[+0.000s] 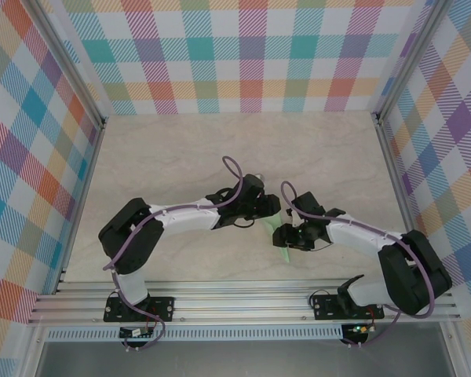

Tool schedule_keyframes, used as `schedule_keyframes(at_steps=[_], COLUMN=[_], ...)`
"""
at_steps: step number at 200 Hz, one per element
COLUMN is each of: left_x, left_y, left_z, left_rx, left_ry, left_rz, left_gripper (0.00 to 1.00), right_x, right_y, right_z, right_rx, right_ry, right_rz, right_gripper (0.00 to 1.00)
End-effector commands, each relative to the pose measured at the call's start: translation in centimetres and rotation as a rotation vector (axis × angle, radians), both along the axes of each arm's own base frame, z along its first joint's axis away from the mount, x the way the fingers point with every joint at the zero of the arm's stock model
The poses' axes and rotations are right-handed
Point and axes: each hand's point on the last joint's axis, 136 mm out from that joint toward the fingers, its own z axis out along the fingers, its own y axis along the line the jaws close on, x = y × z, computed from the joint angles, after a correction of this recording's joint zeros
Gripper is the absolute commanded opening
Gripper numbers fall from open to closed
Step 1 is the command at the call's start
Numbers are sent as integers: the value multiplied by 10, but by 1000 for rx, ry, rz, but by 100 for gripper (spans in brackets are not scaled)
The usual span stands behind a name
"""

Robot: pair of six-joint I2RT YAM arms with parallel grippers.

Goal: Fold a paper plane with a square sheet of paper (pick it up from the middle)
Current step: Fold the wing for the fifth time at the center of the table.

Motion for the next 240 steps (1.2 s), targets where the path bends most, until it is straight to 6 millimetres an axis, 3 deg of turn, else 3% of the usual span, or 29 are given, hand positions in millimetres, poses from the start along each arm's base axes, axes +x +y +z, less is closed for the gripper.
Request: schedule_keyframes(at_steps=[1,19,47,97,154,203,240], left_x=[0,-2,-7,-12,-16,-16,-12], left_y=[11,17,20,23,-9,-17,-5], left_z=[17,20,17,4,-27,-55,-84], left_rx=[6,9,16,18,-56,-44,34], left_ry=[-40,-49,-42,-14,67,95,129], left_rz=[3,8,-2,-3,-91,-115,-68], left_gripper=[47,47,47,44,34,33,32], right_x=[9,10,9,7,8,6,6], right_y=[10,12,15,28,25,17,16], right_z=[5,3,0,-8,-17,-25,-23], right_rx=[24,28,46,105,74,26,25], right_ry=[-28,-22,-16,3,30,56,55], right_rz=[37,39,54,121,100,76,58], right_gripper=[48,36,26,15,13,12,13])
